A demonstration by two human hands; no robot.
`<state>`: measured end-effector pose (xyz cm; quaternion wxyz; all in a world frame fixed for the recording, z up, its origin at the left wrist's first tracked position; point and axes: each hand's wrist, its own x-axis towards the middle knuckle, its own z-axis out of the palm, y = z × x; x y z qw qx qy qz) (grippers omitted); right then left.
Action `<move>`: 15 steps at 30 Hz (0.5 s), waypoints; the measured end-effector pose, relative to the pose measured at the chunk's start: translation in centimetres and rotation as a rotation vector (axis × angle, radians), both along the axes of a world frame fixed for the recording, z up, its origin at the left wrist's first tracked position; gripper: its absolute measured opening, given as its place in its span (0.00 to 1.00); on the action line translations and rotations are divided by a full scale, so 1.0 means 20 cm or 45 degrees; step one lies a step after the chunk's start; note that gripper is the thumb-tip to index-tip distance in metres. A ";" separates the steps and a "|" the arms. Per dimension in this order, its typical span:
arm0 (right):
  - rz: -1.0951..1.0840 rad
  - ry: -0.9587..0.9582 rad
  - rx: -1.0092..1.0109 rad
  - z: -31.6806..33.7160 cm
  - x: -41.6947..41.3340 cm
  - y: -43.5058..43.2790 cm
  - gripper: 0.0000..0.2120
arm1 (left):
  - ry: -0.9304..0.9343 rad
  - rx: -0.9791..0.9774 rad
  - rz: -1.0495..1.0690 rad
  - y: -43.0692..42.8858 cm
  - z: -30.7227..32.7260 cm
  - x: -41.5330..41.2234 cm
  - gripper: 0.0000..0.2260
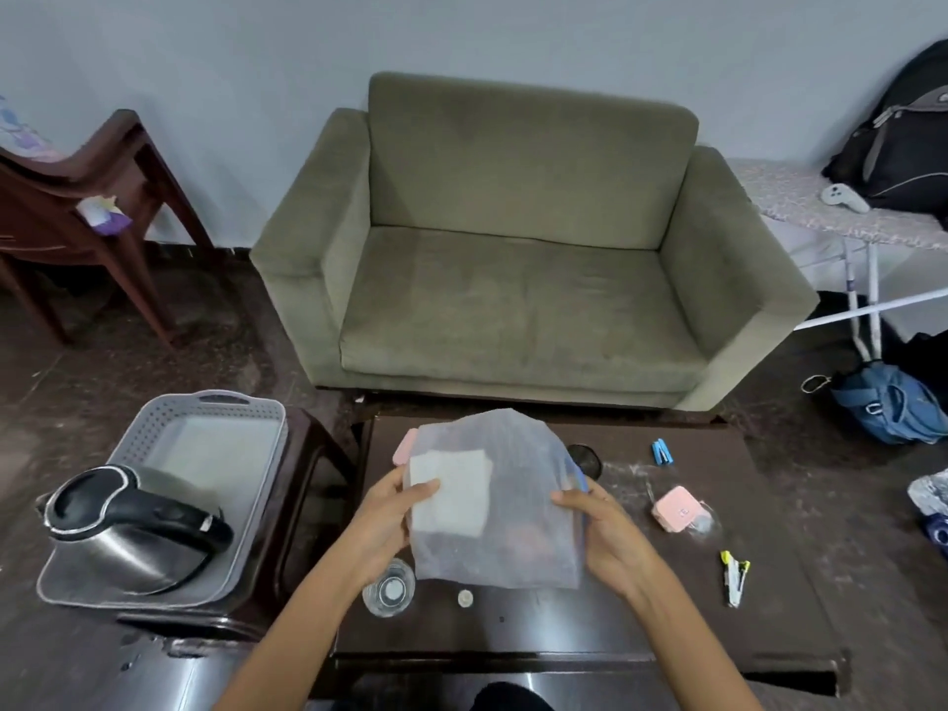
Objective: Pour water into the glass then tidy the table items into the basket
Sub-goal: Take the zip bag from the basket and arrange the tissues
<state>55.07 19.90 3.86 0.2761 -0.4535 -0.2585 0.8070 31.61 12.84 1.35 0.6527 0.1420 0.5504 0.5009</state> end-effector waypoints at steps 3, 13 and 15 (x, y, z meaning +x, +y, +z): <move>0.075 -0.048 0.022 0.01 0.03 0.03 0.21 | 0.415 -0.042 0.028 0.01 0.00 0.05 0.12; -0.112 0.084 0.075 0.02 0.02 -0.01 0.09 | 0.761 -0.090 0.220 0.02 0.00 0.10 0.18; -0.179 -0.049 0.111 0.01 -0.02 -0.01 0.12 | 0.766 -0.063 0.240 0.01 0.03 0.16 0.10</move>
